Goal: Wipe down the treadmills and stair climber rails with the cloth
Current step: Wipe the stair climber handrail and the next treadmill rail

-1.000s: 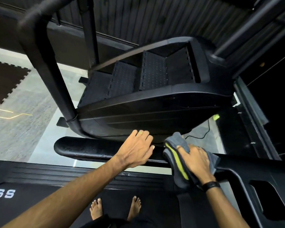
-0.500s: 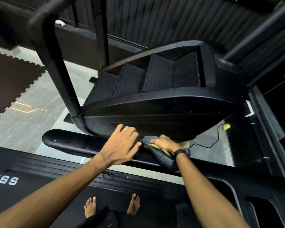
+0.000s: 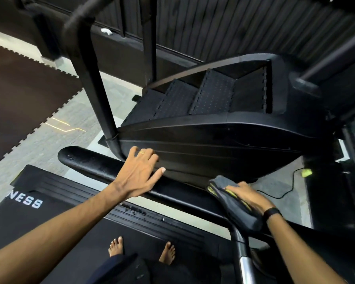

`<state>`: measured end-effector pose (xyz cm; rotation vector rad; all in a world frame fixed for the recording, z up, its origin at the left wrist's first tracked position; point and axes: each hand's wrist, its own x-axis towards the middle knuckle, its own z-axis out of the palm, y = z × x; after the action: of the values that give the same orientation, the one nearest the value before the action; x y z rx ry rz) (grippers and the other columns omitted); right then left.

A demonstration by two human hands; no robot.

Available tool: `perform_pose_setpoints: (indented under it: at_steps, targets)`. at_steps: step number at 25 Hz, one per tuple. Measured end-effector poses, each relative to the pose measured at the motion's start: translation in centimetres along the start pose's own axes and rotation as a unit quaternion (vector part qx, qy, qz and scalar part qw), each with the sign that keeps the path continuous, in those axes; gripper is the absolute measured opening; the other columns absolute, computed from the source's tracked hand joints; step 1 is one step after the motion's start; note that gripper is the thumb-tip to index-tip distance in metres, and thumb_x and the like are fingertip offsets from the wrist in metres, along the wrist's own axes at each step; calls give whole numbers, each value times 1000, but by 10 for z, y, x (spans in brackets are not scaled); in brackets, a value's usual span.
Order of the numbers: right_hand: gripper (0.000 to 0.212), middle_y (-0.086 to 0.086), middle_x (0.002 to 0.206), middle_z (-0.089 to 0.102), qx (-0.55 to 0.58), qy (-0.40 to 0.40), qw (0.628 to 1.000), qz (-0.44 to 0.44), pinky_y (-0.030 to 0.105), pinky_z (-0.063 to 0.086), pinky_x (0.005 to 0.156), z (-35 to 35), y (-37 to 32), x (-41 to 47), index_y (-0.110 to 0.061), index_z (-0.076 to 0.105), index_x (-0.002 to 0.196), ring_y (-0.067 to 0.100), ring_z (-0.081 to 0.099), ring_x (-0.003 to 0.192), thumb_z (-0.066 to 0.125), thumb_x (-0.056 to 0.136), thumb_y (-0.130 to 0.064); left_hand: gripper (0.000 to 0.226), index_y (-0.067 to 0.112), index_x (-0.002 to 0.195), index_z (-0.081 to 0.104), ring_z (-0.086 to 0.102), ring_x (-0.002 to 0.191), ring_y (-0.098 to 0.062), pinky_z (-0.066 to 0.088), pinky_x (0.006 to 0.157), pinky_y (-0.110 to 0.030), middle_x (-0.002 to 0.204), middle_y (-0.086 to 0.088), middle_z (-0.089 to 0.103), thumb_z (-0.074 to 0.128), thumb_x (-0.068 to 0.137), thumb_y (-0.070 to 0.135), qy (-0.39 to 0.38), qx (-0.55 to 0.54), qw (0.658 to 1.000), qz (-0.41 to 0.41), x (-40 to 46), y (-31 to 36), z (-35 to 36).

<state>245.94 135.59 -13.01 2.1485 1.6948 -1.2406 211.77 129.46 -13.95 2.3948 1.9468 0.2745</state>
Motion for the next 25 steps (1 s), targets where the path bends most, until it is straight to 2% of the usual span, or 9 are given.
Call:
perform_pose_setpoints:
  at_steps: [2, 4, 6, 10, 13, 15, 19, 21, 25]
  targets:
    - [40, 15, 139, 58, -61, -85, 994, 16, 36, 38, 104, 1, -12, 19, -8, 57, 135, 25, 55, 123, 47, 105, -32, 56, 15, 100, 58, 57, 98, -25, 34, 102, -48, 105, -3, 56, 21, 98, 57, 5, 2, 1000, -1, 2, -5, -3]
    - [46, 11, 152, 46, -83, -114, 990, 3, 35, 26, 116, 18, -40, 26, -12, 45, 148, 23, 42, 140, 39, 107, -32, 59, 15, 102, 59, 58, 98, -24, 32, 104, -49, 105, -2, 56, 20, 98, 59, 0, 3, 1000, -3, 4, -14, -6]
    - [54, 13, 146, 52, -61, -106, 992, -28, 36, 37, 108, 38, -70, 27, -9, 52, 140, 27, 50, 133, 45, 101, -45, 61, 15, 103, 59, 58, 98, -24, 31, 105, -48, 105, -1, 56, 18, 97, 60, -1, -4, 1000, -4, 5, -20, -5]
    - [60, 10, 113, 71, -73, 50, 988, -124, 40, 49, 86, 70, -96, -20, -22, 68, 108, 33, 65, 104, 42, 82, -70, 60, 15, 102, 59, 58, 98, -24, 29, 106, -48, 104, -1, 56, 18, 98, 58, -2, -41, 999, 2, 4, -23, 2]
    - [49, -6, 87, 71, -111, 186, 958, -189, 33, 46, 73, 74, -58, -57, -30, 65, 93, 18, 66, 85, 34, 82, -67, 56, 15, 100, 58, 58, 98, -24, 28, 108, -49, 103, 0, 56, 19, 100, 55, 17, -71, 997, -1, 3, -24, 4]
    - [46, -5, 87, 72, -89, 217, 961, -149, 30, 41, 70, 62, -30, -64, -34, 65, 95, 18, 63, 81, 38, 81, -69, 55, 15, 99, 58, 58, 96, -23, 27, 109, -50, 101, 1, 57, 19, 100, 54, 17, -81, 997, -7, 1, -25, 4]
    - [57, 4, 96, 71, -41, 120, 992, 5, 41, 51, 82, 18, 1, -22, -23, 65, 91, 29, 66, 95, 47, 72, -73, 56, 16, 101, 59, 58, 96, -22, 28, 109, -50, 101, 1, 57, 19, 100, 54, 21, -86, 996, -21, 0, -24, 1]
    - [52, 2, 108, 68, -12, 37, 999, 31, 42, 49, 90, 12, -10, 6, -19, 65, 104, 27, 63, 107, 55, 79, -63, 54, 16, 99, 59, 58, 95, -22, 28, 109, -50, 99, 1, 57, 20, 100, 54, 21, -88, 996, -27, 0, -23, 0]
    - [50, 8, 126, 65, -64, -56, 996, 8, 32, 41, 82, 49, -79, 34, -12, 61, 114, 27, 61, 107, 59, 88, -54, 53, 15, 96, 60, 58, 91, -24, 30, 107, -51, 93, 0, 56, 22, 100, 52, 30, -94, 995, -29, 1, -23, 0]
